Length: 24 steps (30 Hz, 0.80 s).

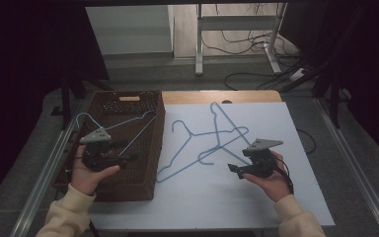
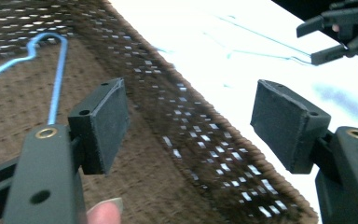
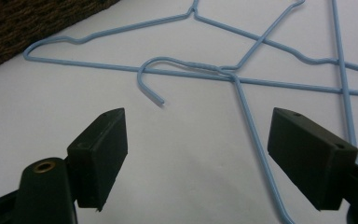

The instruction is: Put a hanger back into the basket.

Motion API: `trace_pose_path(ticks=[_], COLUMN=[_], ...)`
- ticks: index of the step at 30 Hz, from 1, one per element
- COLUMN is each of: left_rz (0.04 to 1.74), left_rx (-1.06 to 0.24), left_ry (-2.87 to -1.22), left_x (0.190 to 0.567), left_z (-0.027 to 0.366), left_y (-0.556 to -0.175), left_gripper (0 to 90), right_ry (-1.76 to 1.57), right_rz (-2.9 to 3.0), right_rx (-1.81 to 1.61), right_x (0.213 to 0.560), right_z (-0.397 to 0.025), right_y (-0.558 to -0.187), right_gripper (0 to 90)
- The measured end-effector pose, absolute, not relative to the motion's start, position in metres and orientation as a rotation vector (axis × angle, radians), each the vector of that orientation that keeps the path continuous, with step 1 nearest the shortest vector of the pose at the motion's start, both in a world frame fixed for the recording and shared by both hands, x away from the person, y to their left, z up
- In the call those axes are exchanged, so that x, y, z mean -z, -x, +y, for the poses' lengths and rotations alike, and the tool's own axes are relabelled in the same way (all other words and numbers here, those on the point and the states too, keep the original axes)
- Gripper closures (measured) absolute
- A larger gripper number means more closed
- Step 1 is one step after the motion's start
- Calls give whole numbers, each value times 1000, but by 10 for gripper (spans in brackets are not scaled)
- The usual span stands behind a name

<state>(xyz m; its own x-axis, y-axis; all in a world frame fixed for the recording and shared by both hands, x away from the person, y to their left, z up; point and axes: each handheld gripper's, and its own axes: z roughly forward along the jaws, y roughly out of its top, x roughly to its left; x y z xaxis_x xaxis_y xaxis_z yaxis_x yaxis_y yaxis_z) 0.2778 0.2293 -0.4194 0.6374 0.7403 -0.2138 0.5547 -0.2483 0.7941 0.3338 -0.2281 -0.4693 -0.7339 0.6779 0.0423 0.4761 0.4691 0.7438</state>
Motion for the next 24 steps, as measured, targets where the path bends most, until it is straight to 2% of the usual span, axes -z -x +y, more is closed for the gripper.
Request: trace_pose_path(ticks=[21,24], left_rz=[989,981], left_rx=[-272,-271], left_ry=[-1994,-2004], left_x=[420,419], left_z=[208,205], left_y=[-273,-273], left_gripper=[242,239], right_ry=[-1040,-1068], right_rz=[2451,2450], right_rx=[-1062,-1054], right_x=[463,460], right_z=[-237,-240], right_y=[-327,-327], right_gripper=[192,216])
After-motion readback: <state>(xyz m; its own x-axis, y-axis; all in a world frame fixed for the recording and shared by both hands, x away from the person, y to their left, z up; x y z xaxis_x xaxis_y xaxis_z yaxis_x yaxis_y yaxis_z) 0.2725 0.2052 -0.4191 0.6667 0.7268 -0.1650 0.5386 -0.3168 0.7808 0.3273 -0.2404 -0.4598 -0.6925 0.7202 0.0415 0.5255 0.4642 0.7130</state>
